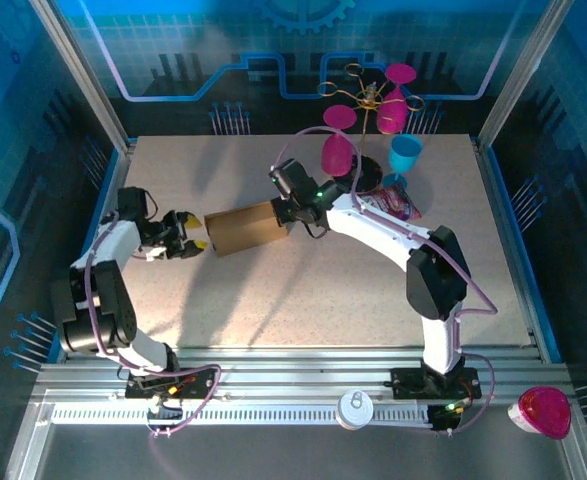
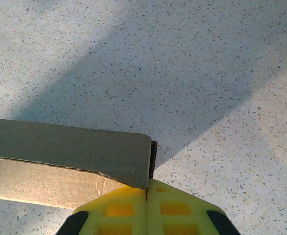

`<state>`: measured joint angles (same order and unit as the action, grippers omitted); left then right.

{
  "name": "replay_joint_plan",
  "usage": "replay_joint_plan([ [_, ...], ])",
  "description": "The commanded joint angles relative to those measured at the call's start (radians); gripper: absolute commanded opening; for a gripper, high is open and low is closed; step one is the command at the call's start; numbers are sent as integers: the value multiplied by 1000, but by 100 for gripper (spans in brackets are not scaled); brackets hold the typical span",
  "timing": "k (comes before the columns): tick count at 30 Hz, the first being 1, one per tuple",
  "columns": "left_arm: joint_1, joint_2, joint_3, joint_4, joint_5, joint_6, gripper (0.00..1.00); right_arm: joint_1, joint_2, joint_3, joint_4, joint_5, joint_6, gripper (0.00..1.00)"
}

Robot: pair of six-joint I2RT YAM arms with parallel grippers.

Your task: Fold the paper box

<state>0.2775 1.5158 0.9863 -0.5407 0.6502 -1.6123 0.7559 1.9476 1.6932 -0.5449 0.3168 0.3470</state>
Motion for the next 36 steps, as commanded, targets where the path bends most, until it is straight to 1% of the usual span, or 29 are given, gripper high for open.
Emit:
replay_joint_plan([
  [1,6,-76,167,-197,-130,300,37,-13,33,28,-64,-8,-12,0],
  [2,-3,-81,231,-231,-164,412,26,-16,37,32,-67,-11,-13,0],
  [4,-31,-87,331,-280,-207,627,12,-17,41,38,-71,-14,-13,0],
  [5,-54,-93,367,-302,-231,735,7,-18,45,42,-74,-15,-13,0],
  [8,-131,-126,400,-340,-303,981,6,-21,56,54,-82,-23,-13,0],
  [11,-195,-148,373,-349,-363,1125,3,-23,64,69,-94,-23,-8,0],
  [13,-232,-161,369,-373,-415,1177,3,-23,68,80,-105,-21,-8,0],
  [16,-291,-195,353,-381,-491,1257,12,-24,73,93,-118,-22,-9,0],
  [18,-319,-200,342,-387,-541,1294,14,-23,74,93,-119,-20,-10,0],
  [20,-325,-188,325,-390,-552,1305,15,-24,77,96,-121,-21,-9,0],
  [23,-330,-179,292,-362,-537,1306,16,-24,81,102,-126,-22,-8,0],
  [26,-340,-172,278,-338,-529,1306,19,-24,86,111,-132,-22,-8,0],
  [28,-343,-163,279,-332,-521,1311,19,-24,86,111,-132,-21,-7,0],
  [36,-350,-146,272,-351,-581,1353,20,-30,90,115,-134,-25,-6,0],
])
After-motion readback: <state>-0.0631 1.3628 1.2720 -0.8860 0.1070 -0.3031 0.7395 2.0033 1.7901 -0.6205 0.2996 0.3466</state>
